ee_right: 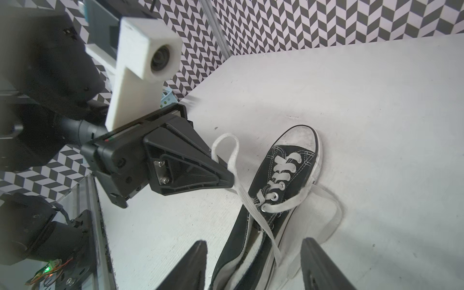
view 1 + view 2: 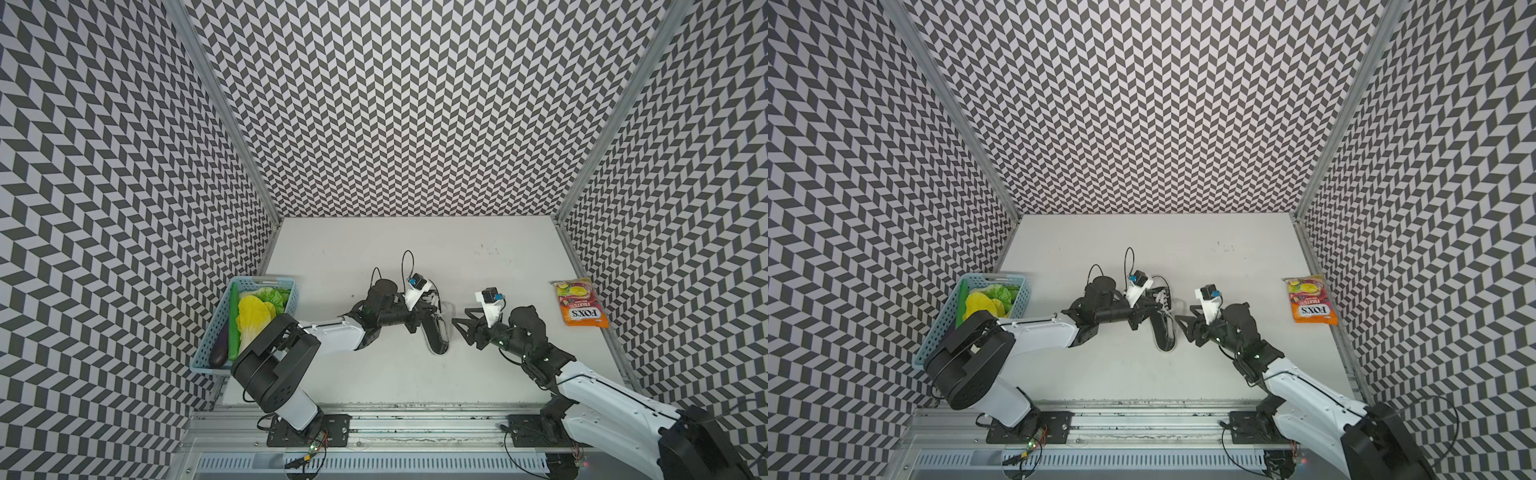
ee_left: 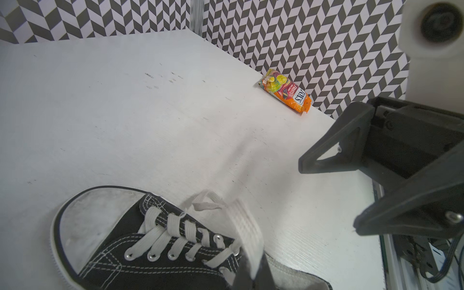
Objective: Tie the shoes
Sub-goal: Cross the shoelace with the shoelace.
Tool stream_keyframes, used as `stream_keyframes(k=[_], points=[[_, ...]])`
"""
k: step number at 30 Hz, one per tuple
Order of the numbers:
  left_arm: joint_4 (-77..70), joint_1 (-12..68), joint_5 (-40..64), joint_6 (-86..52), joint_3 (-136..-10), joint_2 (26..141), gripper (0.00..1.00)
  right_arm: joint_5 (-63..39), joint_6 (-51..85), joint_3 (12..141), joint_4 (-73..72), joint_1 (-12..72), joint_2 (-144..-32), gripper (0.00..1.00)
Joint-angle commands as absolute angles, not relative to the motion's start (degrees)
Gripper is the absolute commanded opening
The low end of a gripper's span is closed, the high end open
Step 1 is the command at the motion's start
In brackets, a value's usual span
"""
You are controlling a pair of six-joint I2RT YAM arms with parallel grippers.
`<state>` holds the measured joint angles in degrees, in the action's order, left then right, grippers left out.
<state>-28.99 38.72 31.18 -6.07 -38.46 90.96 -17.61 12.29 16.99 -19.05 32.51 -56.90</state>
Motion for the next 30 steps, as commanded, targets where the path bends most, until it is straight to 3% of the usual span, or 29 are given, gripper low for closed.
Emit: stream_keyframes(k=[1, 16, 27, 30], points=[[-28.01, 38.58, 32.96, -5.96, -41.04, 91.44, 0.00, -18.19, 9.01, 18.72, -25.25, 33.31, -60.46, 0.60], [-27.01, 38.23, 34.01, -5.75, -43.81, 94.36, 0.00, -20.82, 4.80, 23.17, -31.26, 34.27, -76.73, 0.46], [-26.47, 37.79, 34.02, -5.69, -45.24, 95.43, 0.00, -18.02, 3.38, 25.83, -29.62, 34.28, -81.70, 0.18], [-26.49, 37.73, 34.01, -5.71, -45.14, 95.53, 0.00, -16.22, 3.62, 26.74, -29.16, 34.28, -81.94, 0.06]])
